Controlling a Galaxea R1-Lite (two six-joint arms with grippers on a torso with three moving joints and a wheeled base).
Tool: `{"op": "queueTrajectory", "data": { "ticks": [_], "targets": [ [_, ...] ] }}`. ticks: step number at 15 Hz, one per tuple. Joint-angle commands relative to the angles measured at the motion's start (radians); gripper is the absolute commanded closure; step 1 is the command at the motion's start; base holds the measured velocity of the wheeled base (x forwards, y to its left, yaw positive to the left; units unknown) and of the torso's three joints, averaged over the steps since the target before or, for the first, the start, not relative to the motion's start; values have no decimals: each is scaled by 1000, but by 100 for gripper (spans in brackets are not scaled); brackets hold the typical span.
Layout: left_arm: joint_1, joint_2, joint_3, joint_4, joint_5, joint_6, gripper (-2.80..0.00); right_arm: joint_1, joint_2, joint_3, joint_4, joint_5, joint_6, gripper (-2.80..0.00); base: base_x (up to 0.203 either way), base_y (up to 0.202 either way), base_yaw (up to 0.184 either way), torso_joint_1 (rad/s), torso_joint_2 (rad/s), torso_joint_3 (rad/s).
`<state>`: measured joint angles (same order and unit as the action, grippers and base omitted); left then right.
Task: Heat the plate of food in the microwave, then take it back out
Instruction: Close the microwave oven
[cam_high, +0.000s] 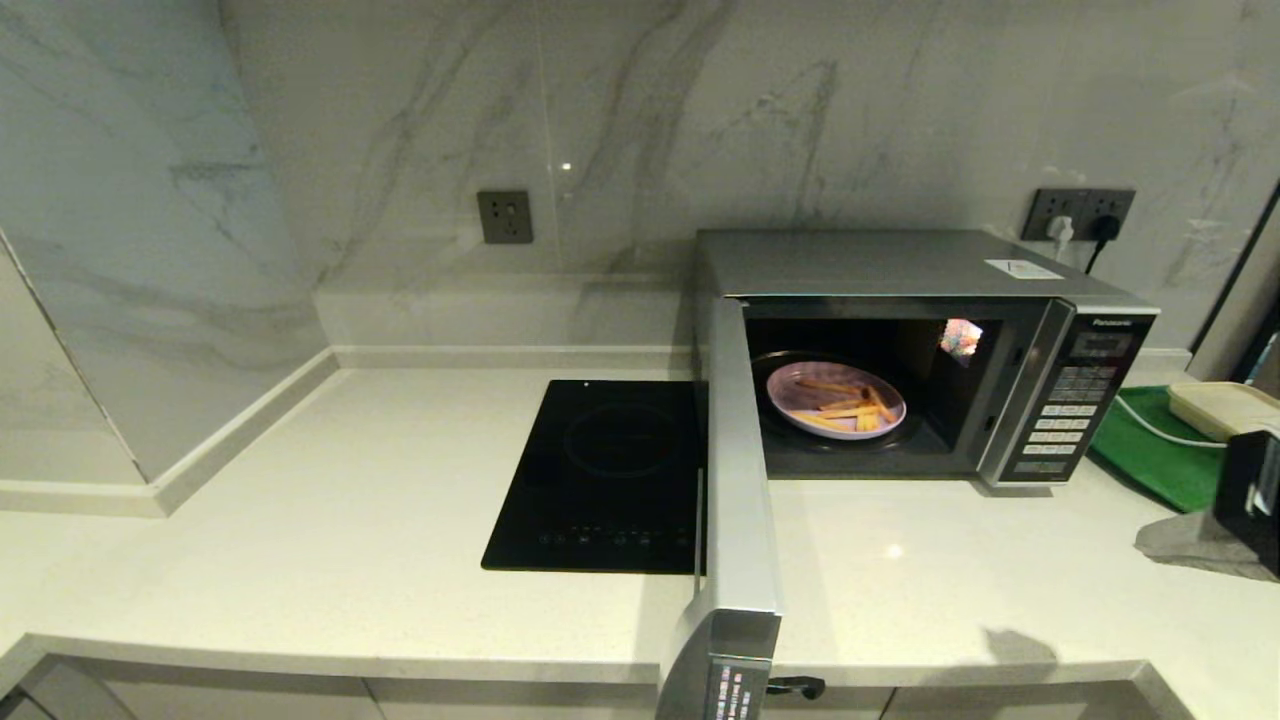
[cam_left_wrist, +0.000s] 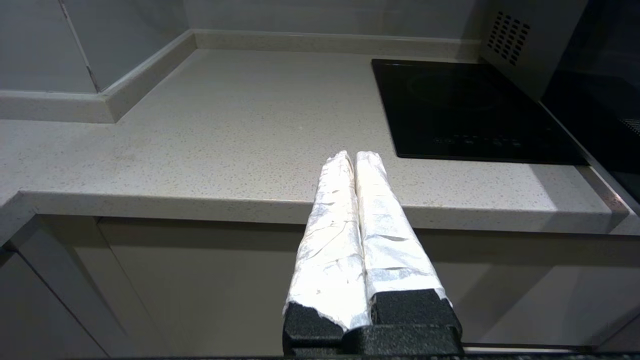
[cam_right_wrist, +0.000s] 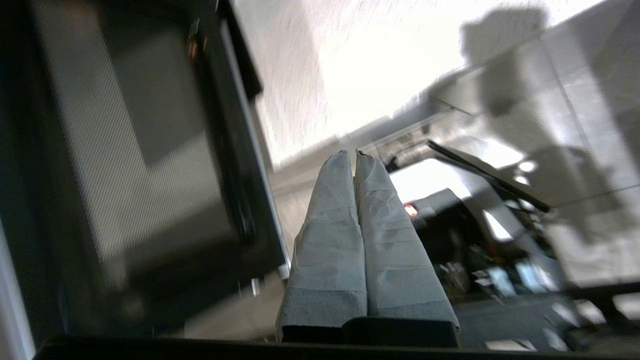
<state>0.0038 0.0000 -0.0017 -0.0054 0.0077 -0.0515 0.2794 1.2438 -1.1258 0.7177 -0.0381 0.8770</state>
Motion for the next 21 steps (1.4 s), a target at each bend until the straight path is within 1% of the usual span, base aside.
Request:
{"op": "queueTrajectory", "data": {
  "ticks": [1,4,5,6,7,9,11,14,17,19,21],
  "targets": [
    [1,-2,0,-1,0,-1,0,123,23,-204,143,-42,-9,0,0,0,0,0,0,0],
    [0,-2,0,-1,0,-1,0,304,207,-491,264,-157,-25,0,0,0,0,0,0,0],
    [1,-1,0,-1,0,-1,0,368,267,-566,290,-195,-44,0,0,0,0,0,0,0],
    [1,-1,0,-1,0,-1,0,417,320,-616,308,-242,-88,0,0,0,0,0,0,0],
    [0,-1,0,-1,0,-1,0,468,351,-647,317,-271,-139,0,0,0,0,0,0,0],
    [1,0,0,-1,0,-1,0,587,391,-694,325,-300,-177,0,0,0,0,0,0,0],
    [1,0,0,-1,0,-1,0,690,418,-717,326,-326,-185,0,0,0,0,0,0,0],
    [1,0,0,-1,0,-1,0,815,440,-781,320,-334,-187,0,0,0,0,0,0,0],
    [1,-1,0,-1,0,-1,0,946,462,-815,319,-334,-187,0,0,0,0,0,0,0],
    [0,0,0,-1,0,-1,0,1016,482,-830,319,-333,-188,0,0,0,0,0,0,0],
    [-1,0,0,-1,0,-1,0,1061,503,-830,318,-332,-189,0,0,0,0,0,0,0]
  ]
}}
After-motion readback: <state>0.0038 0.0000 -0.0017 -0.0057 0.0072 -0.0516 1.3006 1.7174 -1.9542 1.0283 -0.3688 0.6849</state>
